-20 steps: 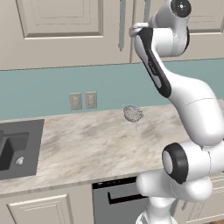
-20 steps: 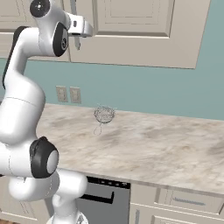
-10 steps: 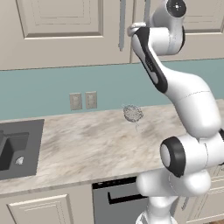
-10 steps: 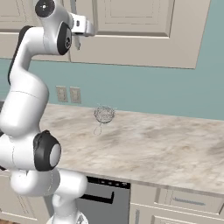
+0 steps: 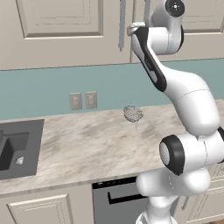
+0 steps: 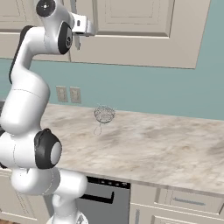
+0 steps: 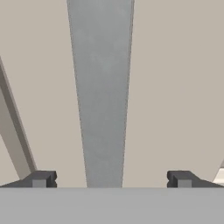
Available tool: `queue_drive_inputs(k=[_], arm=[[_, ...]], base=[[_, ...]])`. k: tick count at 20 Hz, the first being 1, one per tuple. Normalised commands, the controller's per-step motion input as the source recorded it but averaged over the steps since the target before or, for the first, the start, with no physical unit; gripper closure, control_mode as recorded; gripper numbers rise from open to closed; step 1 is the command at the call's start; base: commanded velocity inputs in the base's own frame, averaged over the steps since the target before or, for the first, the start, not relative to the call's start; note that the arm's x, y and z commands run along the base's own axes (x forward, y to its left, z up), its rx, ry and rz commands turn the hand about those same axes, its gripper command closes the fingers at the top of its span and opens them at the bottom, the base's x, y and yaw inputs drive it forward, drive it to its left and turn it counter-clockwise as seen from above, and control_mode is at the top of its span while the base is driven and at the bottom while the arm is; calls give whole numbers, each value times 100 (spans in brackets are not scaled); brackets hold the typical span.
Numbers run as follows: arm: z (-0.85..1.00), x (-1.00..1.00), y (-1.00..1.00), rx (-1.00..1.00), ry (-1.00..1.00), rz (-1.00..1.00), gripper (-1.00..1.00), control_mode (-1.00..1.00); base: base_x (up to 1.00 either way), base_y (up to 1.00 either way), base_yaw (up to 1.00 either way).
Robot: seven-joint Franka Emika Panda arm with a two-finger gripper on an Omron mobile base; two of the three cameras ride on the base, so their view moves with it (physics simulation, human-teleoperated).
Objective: Pick the bar soap and soap dispenser from the cabinet and place them on the counter.
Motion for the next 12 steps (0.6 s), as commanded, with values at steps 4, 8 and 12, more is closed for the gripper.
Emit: queue_drive_inputs(k=[4,8,12], arm=[[-2,23,0,0,-1,-2,-100,-100],[-9,24,0,0,-5,-2,-100,-100],[-11,23,0,0,-8,-1,-100,-100]], base=[[0,0,0],[0,0,0],[0,0,0]])
